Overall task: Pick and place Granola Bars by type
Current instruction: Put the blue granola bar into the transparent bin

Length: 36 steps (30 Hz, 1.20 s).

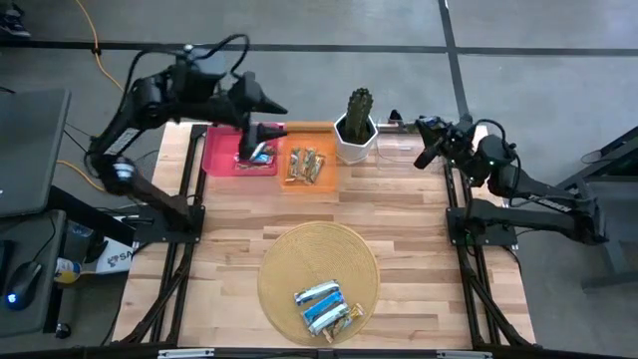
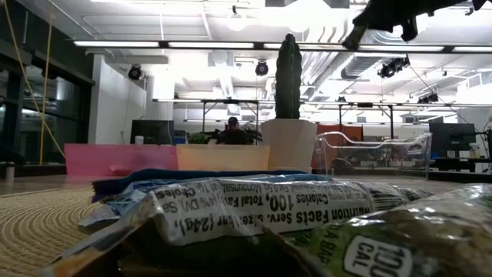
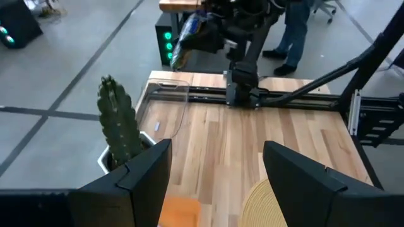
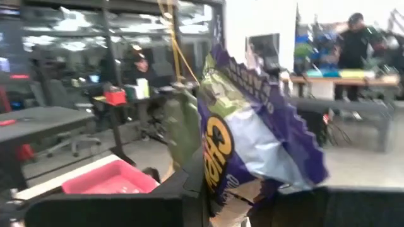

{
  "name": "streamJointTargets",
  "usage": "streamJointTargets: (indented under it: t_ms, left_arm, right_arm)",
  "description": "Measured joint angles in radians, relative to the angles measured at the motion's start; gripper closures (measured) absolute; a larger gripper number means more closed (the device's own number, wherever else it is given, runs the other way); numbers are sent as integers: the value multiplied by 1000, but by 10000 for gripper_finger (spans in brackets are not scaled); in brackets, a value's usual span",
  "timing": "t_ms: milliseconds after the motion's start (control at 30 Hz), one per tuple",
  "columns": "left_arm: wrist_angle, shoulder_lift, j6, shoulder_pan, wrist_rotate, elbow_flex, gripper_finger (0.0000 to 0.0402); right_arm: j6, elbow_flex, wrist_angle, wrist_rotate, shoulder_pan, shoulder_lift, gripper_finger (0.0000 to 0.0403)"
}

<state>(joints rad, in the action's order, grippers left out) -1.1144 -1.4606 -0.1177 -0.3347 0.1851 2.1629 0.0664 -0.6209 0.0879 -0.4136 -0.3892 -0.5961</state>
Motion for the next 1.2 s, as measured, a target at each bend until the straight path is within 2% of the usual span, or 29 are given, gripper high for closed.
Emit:
streamJointTargets:
  t_ms: [100,400,533,633,800,933,1067,1200]
  left_arm:
    - [125,128,21,0,-6,-214,157]
    - [759,611,239,1,-18,-1033,157]
    - [988,794,359,1,-29,-1322,157]
    - [1110,926,441,1,-88,-1513,157]
    - [1267,1117,536,1,-150,-1740,157]
    - [1309,1216,576,1,-177,-1841,157]
    - [1351,1258,633,1,-193,-1914,157]
    - [1545,1254,654,1,-216,-2013,157]
  right_arm:
    - [42,0,-51,4,-48,-7,346]
    - [108,0,-117,27,-148,-21,346]
    - [159,0,-160,39,-199,-31,346]
    - [194,0,-166,64,-231,-60,346]
    - [244,0,-166,77,-273,-143,346]
    - [343,0,-167,63,-313,-225,346]
    - [478,0,-166,45,-354,-294,346]
    - [608,0,-166,42,-391,-344,346]
